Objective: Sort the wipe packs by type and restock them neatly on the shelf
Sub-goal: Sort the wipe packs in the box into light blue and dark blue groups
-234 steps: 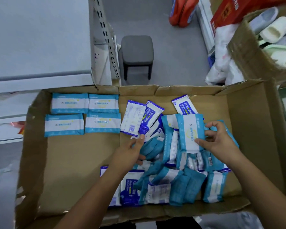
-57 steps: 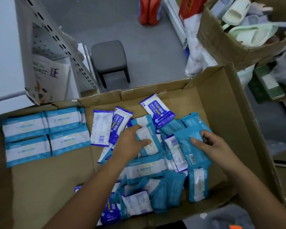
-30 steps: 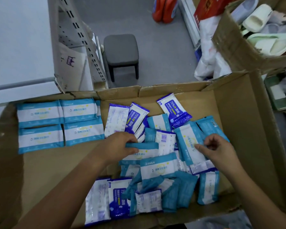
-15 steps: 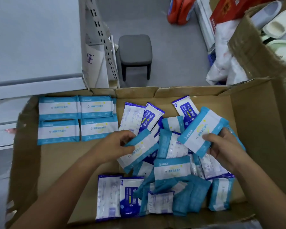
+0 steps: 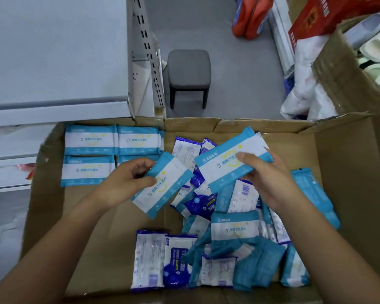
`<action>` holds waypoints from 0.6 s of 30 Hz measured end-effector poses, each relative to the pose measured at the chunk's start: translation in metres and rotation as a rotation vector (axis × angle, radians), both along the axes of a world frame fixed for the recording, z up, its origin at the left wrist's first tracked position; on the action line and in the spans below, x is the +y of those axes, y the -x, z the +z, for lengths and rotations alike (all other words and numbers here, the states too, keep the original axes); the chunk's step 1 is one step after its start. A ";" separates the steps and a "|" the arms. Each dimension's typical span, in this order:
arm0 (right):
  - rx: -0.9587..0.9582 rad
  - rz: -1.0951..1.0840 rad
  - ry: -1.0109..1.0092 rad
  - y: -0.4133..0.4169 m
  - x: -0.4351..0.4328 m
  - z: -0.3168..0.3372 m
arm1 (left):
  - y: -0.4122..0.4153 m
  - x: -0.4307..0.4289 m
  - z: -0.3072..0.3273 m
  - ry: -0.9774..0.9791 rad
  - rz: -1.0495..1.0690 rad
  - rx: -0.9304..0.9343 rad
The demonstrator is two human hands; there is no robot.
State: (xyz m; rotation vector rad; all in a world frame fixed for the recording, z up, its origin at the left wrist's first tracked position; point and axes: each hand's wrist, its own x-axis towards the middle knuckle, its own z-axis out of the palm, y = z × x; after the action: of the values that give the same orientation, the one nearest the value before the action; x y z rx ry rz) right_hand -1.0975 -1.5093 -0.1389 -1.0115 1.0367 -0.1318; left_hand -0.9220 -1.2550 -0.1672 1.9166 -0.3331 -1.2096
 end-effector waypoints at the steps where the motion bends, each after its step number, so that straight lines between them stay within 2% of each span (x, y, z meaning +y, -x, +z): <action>1: -0.007 -0.009 -0.014 -0.004 0.002 0.001 | -0.002 0.002 0.001 -0.005 0.007 -0.005; 5: -0.021 -0.039 -0.065 -0.011 0.007 0.002 | -0.005 0.009 0.004 -0.014 0.040 0.000; 8: -0.045 0.096 -0.032 -0.013 0.009 0.005 | -0.005 0.015 0.005 -0.020 0.038 -0.009; 10: -0.021 0.188 -0.028 -0.012 0.010 0.007 | -0.004 0.016 0.006 -0.018 0.024 -0.009; 13: 0.036 0.191 -0.051 -0.014 0.012 0.004 | -0.004 0.020 0.010 -0.015 0.015 -0.013; 18: 0.122 0.288 0.026 -0.015 0.019 -0.006 | -0.014 0.031 0.016 0.037 0.037 -0.029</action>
State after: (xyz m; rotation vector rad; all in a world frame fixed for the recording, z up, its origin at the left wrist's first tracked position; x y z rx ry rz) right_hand -1.0821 -1.4906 -0.1454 -1.1930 0.9898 0.1540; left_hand -0.9082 -1.2243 -0.1510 1.9025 -0.3319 -1.1450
